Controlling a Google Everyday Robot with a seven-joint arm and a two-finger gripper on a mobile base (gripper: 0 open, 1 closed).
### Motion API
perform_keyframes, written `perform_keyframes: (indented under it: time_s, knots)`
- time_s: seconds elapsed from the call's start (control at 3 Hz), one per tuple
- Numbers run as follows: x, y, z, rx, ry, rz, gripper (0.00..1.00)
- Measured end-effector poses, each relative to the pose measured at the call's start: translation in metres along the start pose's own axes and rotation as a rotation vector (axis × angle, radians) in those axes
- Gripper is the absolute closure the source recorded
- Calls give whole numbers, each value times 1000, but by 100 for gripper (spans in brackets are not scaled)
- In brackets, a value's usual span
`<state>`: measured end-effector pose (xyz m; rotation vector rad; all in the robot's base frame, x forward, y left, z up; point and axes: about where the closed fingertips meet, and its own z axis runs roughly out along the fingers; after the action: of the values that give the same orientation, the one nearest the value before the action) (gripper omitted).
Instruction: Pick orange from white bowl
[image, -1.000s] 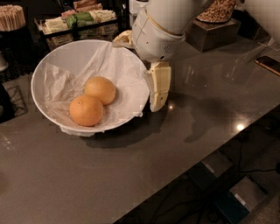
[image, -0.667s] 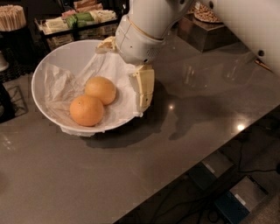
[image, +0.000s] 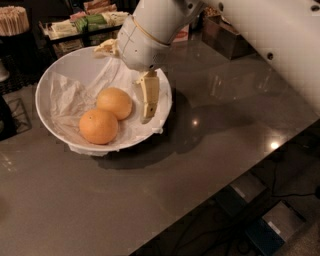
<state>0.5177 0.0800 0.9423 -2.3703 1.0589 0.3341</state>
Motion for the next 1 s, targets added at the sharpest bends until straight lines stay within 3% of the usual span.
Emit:
perform_keyframes:
  time_s: [0.33, 1.0]
  knots:
    - [0, 0, 1, -1, -4, -1, 0]
    - [8, -2, 32, -35, -79, 21, 0]
